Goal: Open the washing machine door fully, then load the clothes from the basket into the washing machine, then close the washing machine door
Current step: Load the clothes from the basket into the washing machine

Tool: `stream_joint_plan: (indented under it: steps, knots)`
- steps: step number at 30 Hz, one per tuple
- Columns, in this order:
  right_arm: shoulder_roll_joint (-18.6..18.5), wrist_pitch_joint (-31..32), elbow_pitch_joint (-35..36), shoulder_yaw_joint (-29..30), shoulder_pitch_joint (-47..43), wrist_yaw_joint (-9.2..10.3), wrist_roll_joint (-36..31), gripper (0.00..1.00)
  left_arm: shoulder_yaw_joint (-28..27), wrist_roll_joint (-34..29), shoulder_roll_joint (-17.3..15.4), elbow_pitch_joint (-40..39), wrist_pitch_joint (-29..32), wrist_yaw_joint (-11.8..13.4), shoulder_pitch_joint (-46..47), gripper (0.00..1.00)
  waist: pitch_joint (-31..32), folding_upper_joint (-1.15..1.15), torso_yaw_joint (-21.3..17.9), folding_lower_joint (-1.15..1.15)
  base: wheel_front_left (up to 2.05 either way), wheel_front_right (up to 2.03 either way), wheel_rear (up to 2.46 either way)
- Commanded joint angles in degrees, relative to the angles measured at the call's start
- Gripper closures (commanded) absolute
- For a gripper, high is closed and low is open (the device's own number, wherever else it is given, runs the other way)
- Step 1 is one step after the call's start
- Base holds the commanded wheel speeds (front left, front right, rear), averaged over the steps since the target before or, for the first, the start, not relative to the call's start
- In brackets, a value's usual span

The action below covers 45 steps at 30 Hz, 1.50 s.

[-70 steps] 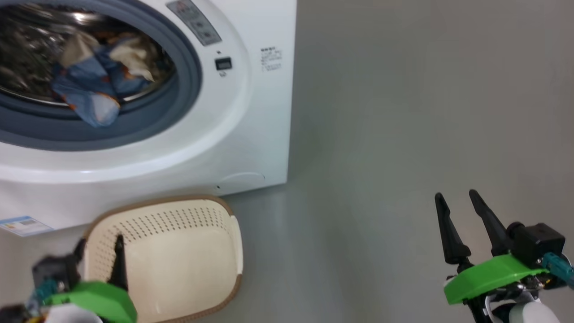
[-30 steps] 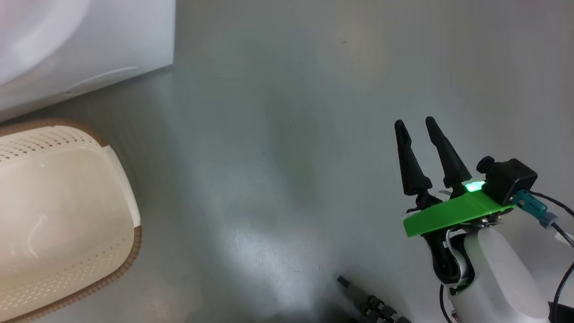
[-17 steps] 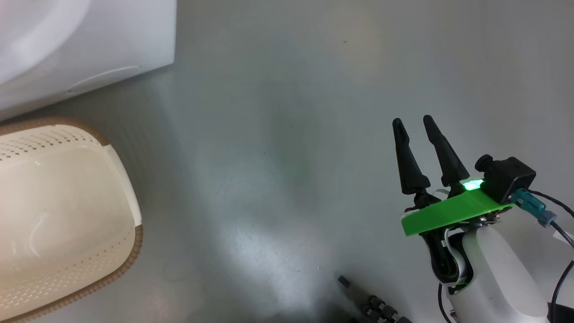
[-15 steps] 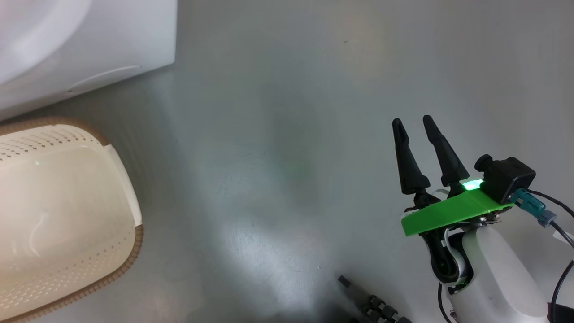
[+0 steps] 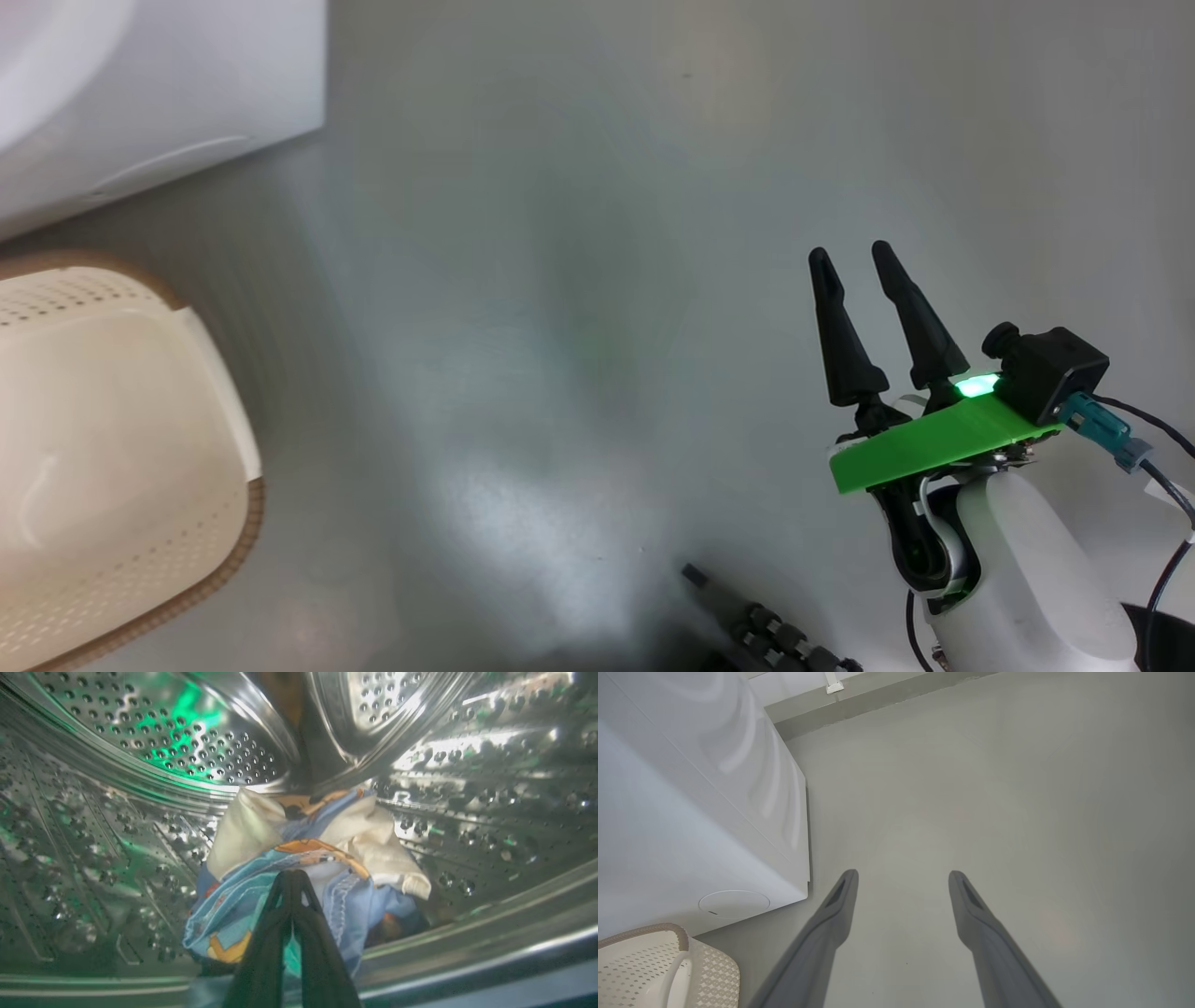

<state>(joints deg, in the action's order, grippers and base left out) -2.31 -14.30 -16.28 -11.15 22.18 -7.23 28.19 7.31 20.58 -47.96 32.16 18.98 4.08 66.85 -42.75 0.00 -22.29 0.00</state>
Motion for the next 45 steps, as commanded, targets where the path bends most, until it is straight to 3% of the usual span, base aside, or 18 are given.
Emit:
stream_joint_plan:
  steps: [1,10,19,20,21,22,23,32,45]
  knots:
    - [-0.56,-0.7,1.23,-1.12,-0.43,-0.25,0.46,0.0,-1.77,-0.56,-3.85,-0.92,-0.75,0.29,1.13,1.0,-0.9,0.0,-1.07,0.0,0.0,0.0,0.0]
    - [-0.56,-0.7,2.33,-1.91,-1.13,-0.25,1.79,0.0,-3.14,-1.49,-4.4,2.85,-9.86,2.14,7.9,1.0,-3.88,0.0,-4.18,0.0,0.0,0.0,0.0]
    - [-0.56,-0.7,3.0,-2.12,-1.38,-0.25,1.65,0.0,-3.94,-0.71,-3.97,5.09,-10.53,4.04,12.34,1.0,-4.41,0.0,-5.31,0.0,0.0,0.0,0.0]
    - [-0.56,-0.7,3.11,-1.97,-1.46,-0.25,1.56,0.0,-4.03,-0.55,-3.76,5.23,-10.21,4.44,12.5,0.87,-4.32,0.0,-5.2,0.0,0.0,0.0,0.0]
    - [-0.56,-0.7,3.2,-1.83,-1.57,-0.25,1.46,0.0,-4.0,-0.27,-3.46,5.34,-9.81,4.48,12.49,0.61,-4.18,0.0,-5.04,0.0,0.0,0.0,0.0]
    - [-0.56,-0.7,3.31,-1.75,-1.66,-0.25,1.36,0.0,-3.96,-0.1,-3.26,5.37,-9.53,4.55,12.5,0.19,-4.11,0.0,-4.87,0.0,0.0,0.0,0.0]
    - [-0.56,-0.7,3.42,-1.57,-1.74,-0.25,1.22,0.0,-4.07,0.2,-2.88,5.28,-9.7,4.7,12.46,0.0,-3.98,0.0,-4.56,0.0,0.0,0.0,0.0]
    - [-0.56,-0.7,3.79,-0.05,-1.7,-0.25,-0.79,0.0,-4.92,3.48,1.06,5.42,-10.94,5.14,9.53,0.0,-2.21,0.0,-1.02,0.0,0.0,0.0,0.0]
    - [-0.56,-0.7,2.76,2.44,-1.43,-0.25,-5.43,0.0,-6.45,8.4,6.74,6.48,-16.73,3.56,-1.94,0.0,4.59,0.0,4.94,0.0,0.0,0.0,0.0]
